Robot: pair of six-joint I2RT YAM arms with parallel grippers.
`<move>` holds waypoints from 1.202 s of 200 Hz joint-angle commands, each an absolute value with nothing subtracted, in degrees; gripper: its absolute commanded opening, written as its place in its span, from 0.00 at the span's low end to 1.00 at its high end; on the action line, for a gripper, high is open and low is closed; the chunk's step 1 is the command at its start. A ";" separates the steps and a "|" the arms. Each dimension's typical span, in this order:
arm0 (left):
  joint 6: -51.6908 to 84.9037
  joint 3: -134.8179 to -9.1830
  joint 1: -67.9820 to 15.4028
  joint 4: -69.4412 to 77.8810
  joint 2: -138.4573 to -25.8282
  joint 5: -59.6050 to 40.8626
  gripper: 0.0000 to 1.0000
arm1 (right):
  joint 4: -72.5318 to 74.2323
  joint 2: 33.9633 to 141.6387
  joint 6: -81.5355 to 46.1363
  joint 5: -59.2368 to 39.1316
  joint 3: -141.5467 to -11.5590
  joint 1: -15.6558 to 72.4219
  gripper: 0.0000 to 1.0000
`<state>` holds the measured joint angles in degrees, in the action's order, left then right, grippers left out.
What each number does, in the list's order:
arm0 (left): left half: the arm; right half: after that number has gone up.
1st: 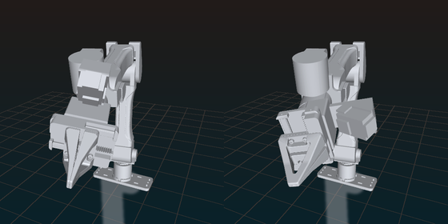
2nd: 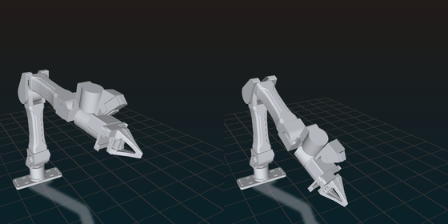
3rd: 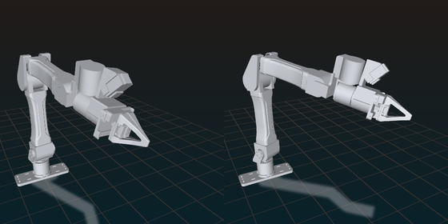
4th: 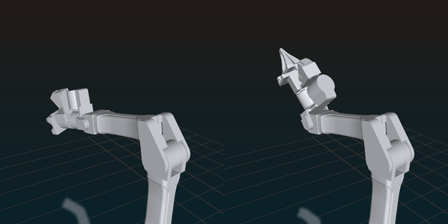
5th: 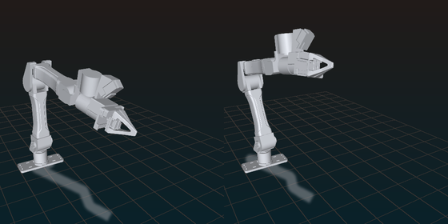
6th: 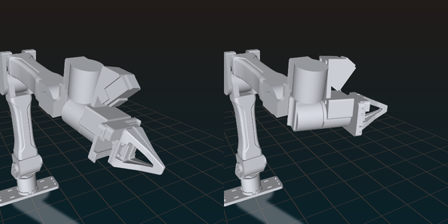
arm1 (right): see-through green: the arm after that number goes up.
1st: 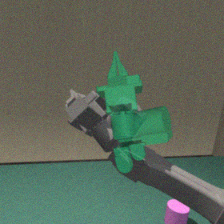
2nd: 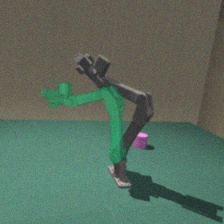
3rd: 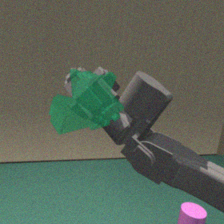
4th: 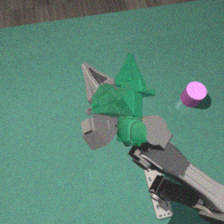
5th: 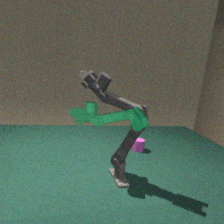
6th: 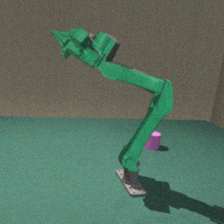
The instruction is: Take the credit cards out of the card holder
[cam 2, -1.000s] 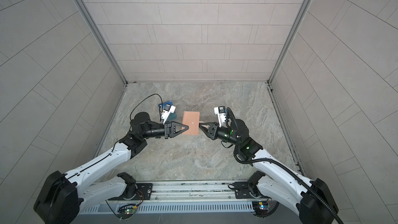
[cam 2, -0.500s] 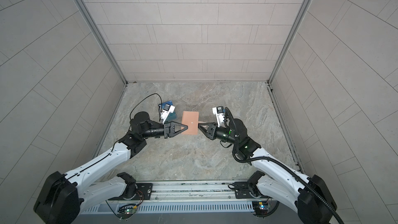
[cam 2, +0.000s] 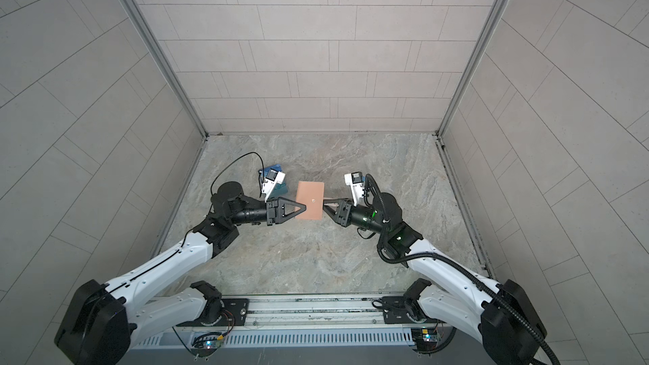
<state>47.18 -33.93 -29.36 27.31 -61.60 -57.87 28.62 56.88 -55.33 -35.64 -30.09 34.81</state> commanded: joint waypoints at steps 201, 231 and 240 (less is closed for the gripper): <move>29.78 -38.98 -30.20 5.20 -56.25 -48.71 0.73 | 8.20 54.89 -45.51 -28.38 -37.68 37.85 0.00; 28.62 -37.90 -32.31 5.05 -55.90 -46.97 0.76 | 2.61 56.94 -43.18 -24.61 -39.79 39.25 0.00; 28.78 -37.49 -32.58 5.56 -55.95 -46.72 0.77 | 1.75 57.68 -42.86 -24.06 -40.31 39.67 0.00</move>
<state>31.33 -37.69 -31.51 5.89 -56.69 -48.21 5.87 56.45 -45.47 -27.44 -37.78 38.57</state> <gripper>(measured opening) 0.761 0.073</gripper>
